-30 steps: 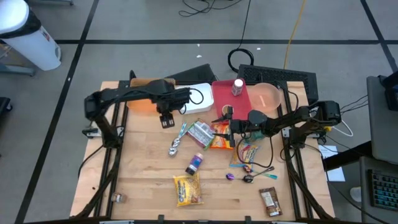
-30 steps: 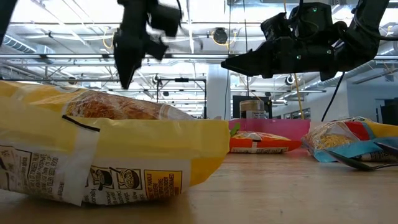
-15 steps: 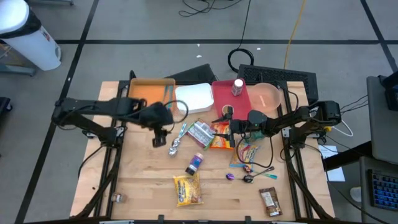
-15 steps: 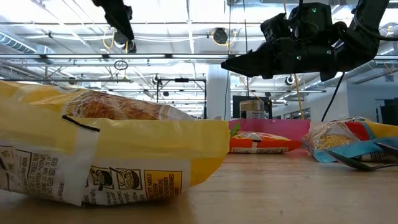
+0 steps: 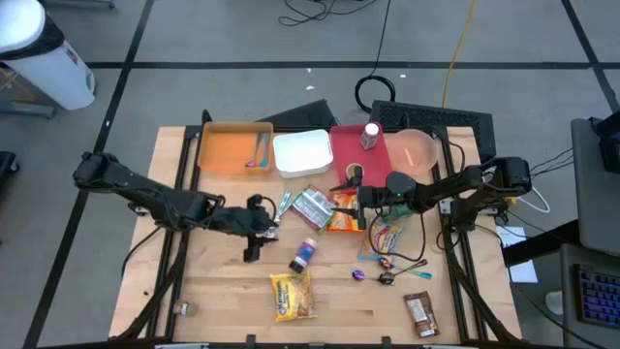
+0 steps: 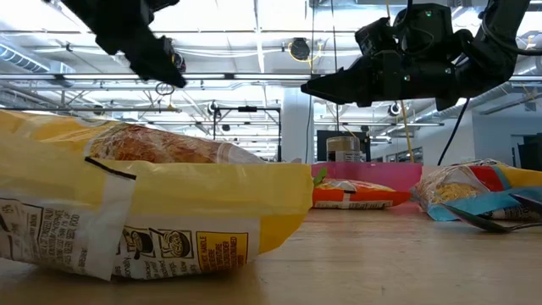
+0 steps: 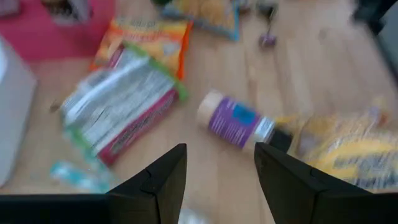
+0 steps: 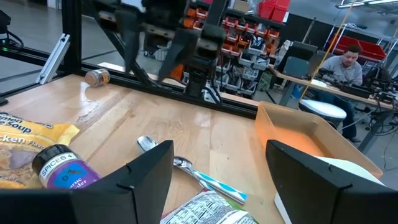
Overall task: Pick & Place Food Item
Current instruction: Put the left blue patterned spoon into the orange bin
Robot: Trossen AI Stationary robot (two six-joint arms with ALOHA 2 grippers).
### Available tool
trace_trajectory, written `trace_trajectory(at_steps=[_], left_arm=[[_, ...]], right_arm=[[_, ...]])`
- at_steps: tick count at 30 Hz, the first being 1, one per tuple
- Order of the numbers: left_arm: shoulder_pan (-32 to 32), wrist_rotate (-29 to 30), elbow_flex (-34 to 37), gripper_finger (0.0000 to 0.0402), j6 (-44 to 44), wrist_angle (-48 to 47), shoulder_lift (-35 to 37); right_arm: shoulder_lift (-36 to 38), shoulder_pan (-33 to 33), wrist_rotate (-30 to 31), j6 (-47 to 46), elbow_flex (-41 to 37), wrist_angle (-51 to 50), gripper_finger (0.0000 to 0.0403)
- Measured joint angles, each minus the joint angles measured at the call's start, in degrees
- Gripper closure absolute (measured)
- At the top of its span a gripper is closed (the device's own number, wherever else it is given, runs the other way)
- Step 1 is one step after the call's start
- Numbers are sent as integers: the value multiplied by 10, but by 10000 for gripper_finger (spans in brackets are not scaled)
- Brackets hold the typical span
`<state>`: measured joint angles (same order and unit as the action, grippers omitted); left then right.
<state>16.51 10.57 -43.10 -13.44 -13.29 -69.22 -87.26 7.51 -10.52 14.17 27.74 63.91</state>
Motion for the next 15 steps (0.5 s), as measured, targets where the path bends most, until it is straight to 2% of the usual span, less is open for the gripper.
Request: trace_trajectory(at_steps=[6,15], left_arm=[[5,0,60,204,-34,120,-15],[6,1,117,203,-59,239,-21]], right_arm=[[0,0,0,0,0,1,151],[0,0,0,0,0,5,151]])
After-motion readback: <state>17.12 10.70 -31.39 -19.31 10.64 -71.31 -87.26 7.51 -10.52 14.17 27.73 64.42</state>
